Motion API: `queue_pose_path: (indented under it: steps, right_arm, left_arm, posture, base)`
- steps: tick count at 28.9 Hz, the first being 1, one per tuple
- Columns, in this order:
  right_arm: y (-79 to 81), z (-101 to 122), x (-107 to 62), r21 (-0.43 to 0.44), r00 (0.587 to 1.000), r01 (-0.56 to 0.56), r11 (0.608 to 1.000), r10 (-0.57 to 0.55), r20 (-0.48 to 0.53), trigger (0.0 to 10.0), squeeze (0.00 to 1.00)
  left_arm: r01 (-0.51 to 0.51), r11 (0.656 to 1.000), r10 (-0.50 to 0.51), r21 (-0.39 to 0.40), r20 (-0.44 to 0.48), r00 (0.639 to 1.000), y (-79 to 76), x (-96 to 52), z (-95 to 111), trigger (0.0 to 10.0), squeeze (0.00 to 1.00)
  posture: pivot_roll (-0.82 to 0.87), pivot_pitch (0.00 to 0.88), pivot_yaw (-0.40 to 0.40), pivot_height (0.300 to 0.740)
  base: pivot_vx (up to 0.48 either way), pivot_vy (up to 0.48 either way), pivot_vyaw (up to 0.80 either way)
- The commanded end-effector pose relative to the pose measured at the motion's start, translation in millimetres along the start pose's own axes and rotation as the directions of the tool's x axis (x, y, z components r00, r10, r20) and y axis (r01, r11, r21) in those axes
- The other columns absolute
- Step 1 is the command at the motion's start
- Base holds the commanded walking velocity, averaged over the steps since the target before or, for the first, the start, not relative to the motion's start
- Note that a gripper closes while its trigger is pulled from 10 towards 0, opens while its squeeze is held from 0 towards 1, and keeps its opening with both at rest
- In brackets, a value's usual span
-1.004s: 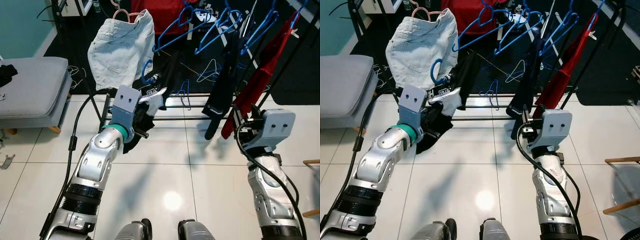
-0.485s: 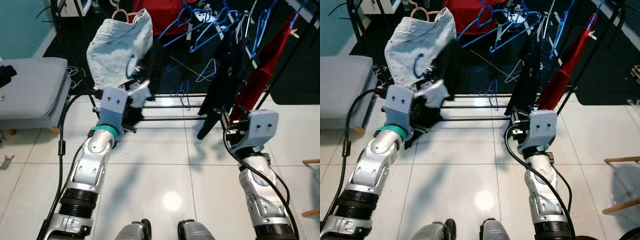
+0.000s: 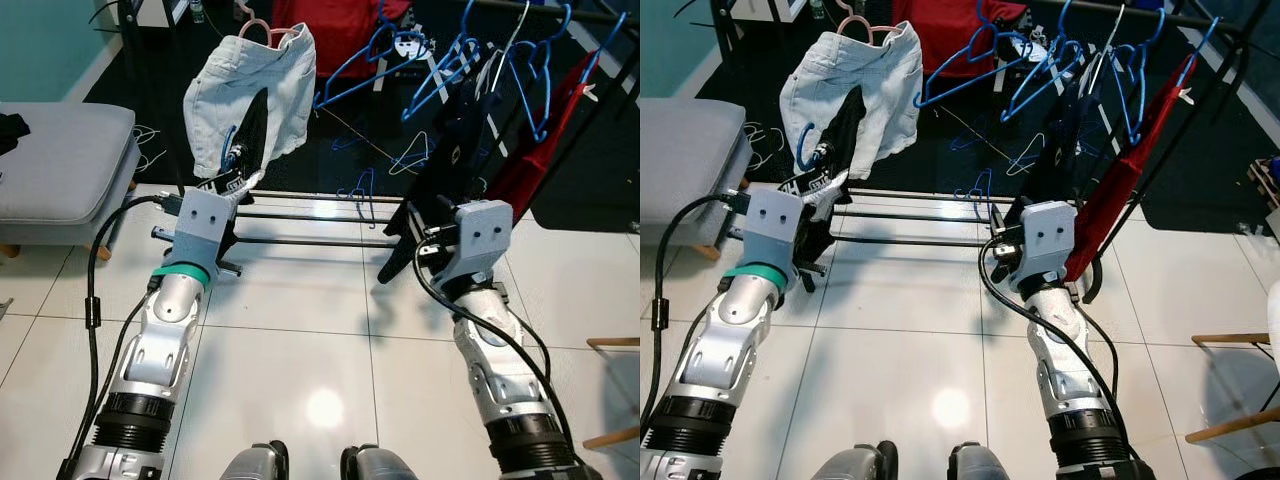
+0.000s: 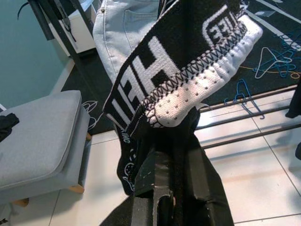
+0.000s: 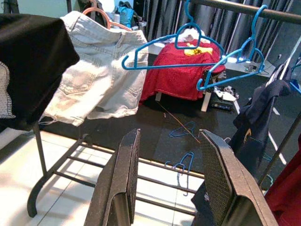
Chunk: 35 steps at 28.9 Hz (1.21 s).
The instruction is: Hang hanger
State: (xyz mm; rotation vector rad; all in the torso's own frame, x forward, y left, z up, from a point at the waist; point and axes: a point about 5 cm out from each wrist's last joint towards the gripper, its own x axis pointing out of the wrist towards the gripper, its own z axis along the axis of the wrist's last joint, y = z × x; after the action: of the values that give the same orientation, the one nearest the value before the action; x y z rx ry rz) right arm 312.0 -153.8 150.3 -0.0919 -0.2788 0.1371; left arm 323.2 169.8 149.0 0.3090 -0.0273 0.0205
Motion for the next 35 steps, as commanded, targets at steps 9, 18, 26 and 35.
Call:
queue_pose_path:
  steps: [9, 18, 26, 35]
  right_arm:
    - [-2.2, -7.3, -4.0, -0.050, 1.000, 0.010, 0.999, -0.011, -0.011, 10.0, 0.00]
    - [-2.3, -7.5, -4.4, -0.068, 1.000, -0.002, 0.998, 0.002, -0.004, 10.0, 0.00]
    - [-4.9, -7.0, -5.0, -0.061, 1.000, 0.004, 0.998, -0.003, 0.010, 10.0, 0.00]
    - [-5.8, -8.4, -6.1, -0.067, 1.000, 0.009, 0.998, -0.008, 0.011, 10.0, 0.00]
  left_arm:
    - [0.002, 1.000, -0.002, -0.025, 0.018, 1.000, -2.2, 3.8, 4.3, 10.0, 0.00]
    - [0.009, 1.000, -0.009, -0.028, 0.024, 1.000, -5.0, 5.4, 5.8, 10.0, 0.00]
    - [0.022, 0.999, -0.021, -0.030, 0.042, 0.999, -7.4, 7.0, 9.2, 10.0, 0.00]
    - [0.061, 0.998, -0.060, -0.015, 0.073, 0.996, -10.3, 6.8, 13.1, 10.0, 0.00]
  posture:
    - [-0.07, 0.041, 0.015, 0.740]
    - [-0.07, 0.036, 0.017, 0.740]
    - [-0.08, 0.032, 0.022, 0.740]
    - [-0.08, 0.034, 0.028, 0.740]
  base:
    - [0.135, 0.000, 0.11]
    - [0.396, 0.000, 0.00]
    - [0.383, 0.000, 0.00]
    - [0.465, 0.000, 0.00]
